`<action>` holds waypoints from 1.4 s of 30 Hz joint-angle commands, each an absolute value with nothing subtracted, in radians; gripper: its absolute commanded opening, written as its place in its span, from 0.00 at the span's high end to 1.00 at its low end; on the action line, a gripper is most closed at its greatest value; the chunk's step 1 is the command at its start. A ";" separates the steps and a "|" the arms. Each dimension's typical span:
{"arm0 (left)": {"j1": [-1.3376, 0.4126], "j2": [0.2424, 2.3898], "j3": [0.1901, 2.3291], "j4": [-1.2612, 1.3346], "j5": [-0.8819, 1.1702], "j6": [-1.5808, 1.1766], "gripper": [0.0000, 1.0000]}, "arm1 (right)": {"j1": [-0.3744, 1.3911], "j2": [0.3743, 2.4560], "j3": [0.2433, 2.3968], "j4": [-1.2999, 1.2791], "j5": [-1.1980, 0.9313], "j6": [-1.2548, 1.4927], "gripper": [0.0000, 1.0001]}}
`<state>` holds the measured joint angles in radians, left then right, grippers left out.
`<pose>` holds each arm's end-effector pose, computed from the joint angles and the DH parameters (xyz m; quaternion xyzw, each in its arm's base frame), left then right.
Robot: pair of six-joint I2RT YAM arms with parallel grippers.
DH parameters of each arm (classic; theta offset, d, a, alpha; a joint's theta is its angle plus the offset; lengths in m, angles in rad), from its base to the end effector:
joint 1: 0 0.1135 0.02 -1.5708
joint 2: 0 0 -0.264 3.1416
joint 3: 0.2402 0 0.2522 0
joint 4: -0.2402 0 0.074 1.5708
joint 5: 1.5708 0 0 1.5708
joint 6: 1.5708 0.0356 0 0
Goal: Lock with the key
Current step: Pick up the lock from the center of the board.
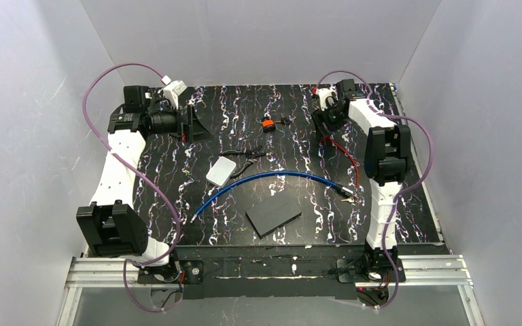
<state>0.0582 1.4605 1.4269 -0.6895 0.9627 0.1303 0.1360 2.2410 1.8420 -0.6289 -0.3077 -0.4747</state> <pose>0.3097 -0.0112 0.3652 0.2194 0.8005 -0.3858 0.4026 0.4828 0.0769 0.1881 -0.3254 0.8956 0.1009 0.2861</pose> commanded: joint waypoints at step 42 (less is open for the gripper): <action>-0.060 1.459 1.529 -0.691 1.020 0.076 0.02 | 0.123 1.806 2.079 -0.507 -0.316 -0.226 0.99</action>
